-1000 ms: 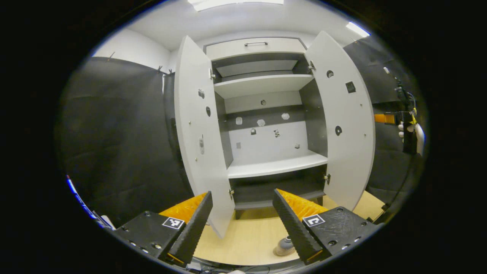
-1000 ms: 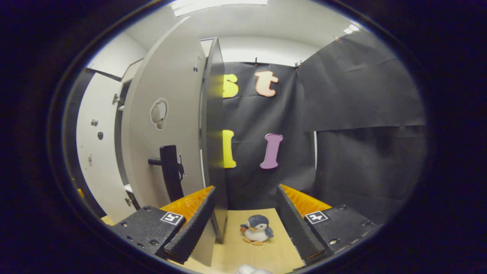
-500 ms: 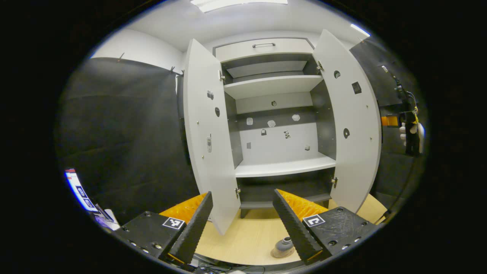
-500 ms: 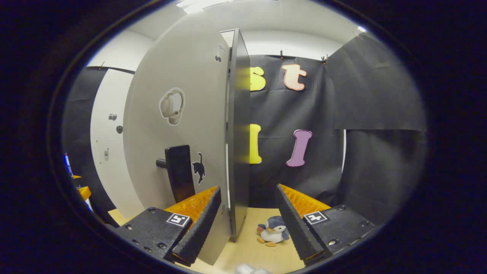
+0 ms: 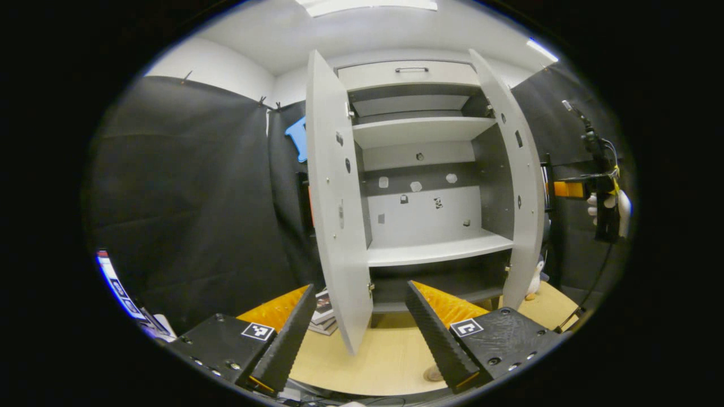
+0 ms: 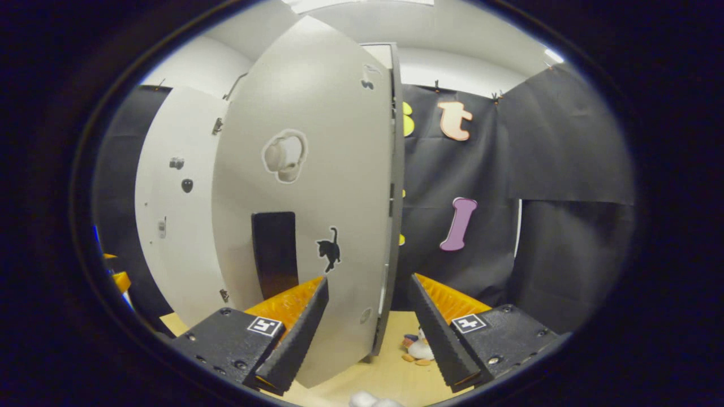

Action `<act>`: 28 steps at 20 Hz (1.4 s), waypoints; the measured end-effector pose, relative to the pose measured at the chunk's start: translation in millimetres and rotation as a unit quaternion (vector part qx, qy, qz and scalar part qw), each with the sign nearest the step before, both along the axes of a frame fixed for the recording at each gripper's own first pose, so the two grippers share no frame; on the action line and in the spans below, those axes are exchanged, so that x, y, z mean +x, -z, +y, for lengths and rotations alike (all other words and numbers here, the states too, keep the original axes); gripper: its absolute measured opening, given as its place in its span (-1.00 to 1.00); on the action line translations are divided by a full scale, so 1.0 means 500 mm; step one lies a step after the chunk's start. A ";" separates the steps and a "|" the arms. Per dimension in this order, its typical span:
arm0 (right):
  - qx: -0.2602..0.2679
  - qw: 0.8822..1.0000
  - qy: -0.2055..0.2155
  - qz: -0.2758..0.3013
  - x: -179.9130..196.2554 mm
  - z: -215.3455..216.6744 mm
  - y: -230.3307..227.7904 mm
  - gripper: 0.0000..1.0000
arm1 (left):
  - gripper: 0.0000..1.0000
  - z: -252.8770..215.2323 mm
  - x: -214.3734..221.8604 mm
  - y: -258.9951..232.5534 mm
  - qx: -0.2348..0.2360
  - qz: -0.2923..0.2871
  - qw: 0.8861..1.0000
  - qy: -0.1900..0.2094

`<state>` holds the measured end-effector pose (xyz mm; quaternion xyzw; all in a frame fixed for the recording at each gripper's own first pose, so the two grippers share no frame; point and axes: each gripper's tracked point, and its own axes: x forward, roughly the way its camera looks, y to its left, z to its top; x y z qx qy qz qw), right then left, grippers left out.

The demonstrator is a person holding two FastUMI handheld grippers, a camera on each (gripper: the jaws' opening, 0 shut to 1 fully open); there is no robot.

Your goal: Grasp the bottle in the cabinet with the left hand and place it on the coaster, then close the right door with the right hand and the left door with the left hand.

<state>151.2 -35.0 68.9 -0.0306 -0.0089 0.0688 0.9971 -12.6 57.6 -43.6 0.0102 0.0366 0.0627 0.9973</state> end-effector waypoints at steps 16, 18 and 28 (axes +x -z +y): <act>0.009 1.000 -0.013 0.009 -0.098 0.136 0.043 0.99 | 0.94 0.101 0.034 0.009 0.003 0.002 1.000 0.013; 0.013 1.000 -0.014 0.024 -0.116 0.148 0.069 0.99 | 0.94 0.122 0.041 0.006 0.004 0.001 1.000 0.013; 0.022 0.997 0.011 0.072 -0.229 0.193 0.172 1.00 | 0.94 0.333 0.158 -0.059 0.034 -0.012 0.999 -0.019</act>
